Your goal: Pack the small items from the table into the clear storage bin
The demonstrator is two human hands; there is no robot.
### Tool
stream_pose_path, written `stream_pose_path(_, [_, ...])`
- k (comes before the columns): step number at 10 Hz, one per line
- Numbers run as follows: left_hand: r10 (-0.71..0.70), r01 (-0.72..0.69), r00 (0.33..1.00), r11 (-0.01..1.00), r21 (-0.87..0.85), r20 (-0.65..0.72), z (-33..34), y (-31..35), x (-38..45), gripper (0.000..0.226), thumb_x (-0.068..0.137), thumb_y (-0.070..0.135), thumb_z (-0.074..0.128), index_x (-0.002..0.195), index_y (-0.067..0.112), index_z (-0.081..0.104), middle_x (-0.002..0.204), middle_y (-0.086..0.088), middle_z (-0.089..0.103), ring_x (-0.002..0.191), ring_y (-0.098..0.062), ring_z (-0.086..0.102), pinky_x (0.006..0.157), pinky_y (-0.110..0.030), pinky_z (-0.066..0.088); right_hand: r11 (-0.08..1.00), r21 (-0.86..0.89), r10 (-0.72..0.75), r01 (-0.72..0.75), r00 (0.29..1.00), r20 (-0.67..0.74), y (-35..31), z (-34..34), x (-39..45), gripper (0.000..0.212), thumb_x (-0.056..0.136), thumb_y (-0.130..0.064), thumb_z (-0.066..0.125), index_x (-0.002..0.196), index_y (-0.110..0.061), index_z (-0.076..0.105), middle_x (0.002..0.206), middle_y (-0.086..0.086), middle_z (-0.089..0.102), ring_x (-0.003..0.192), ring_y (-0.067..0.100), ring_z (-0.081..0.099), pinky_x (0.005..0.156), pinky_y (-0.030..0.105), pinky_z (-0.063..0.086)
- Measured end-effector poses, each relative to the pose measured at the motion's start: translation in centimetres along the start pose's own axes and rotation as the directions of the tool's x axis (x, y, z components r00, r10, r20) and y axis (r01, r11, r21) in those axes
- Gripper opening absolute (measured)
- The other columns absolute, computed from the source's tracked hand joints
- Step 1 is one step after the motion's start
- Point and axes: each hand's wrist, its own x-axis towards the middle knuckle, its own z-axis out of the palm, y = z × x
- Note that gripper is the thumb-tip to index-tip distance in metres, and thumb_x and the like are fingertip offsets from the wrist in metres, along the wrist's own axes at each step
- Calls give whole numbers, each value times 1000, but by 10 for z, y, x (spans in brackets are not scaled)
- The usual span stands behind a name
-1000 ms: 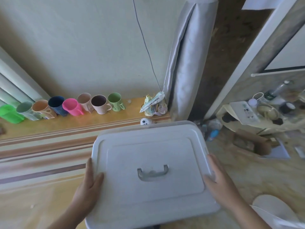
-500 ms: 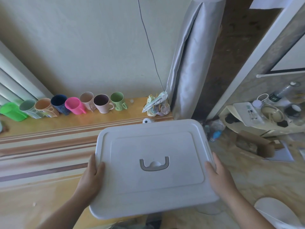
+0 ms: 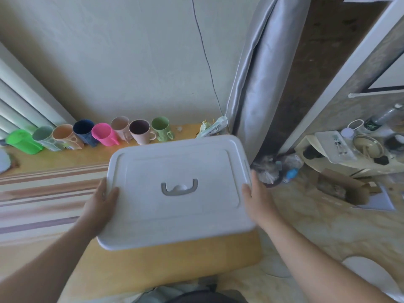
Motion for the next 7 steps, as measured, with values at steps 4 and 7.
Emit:
stream_pose_path(4, [50, -45, 999, 956, 290, -8, 2, -2, 26, 66, 101, 54, 27, 158, 32, 3, 140, -35, 53, 118, -54, 55, 95, -58, 41, 983, -183, -8, 8, 1000, 3, -17, 16, 8, 77, 94, -75, 24, 162, -51, -5, 152, 17, 46, 137, 39, 50, 101, 55, 46])
stream_pose_path(7, [188, -223, 974, 874, 431, 125, -35, 10, -20, 69, 103, 53, 40, 164, 37, 11, 159, -17, 32, 137, -46, 42, 112, -58, 39, 940, -324, -36, 105, 977, 212, -50, -33, 15, 81, 95, -53, 58, 160, -50, 10, 147, 11, 45, 127, 38, 54, 103, 51, 50])
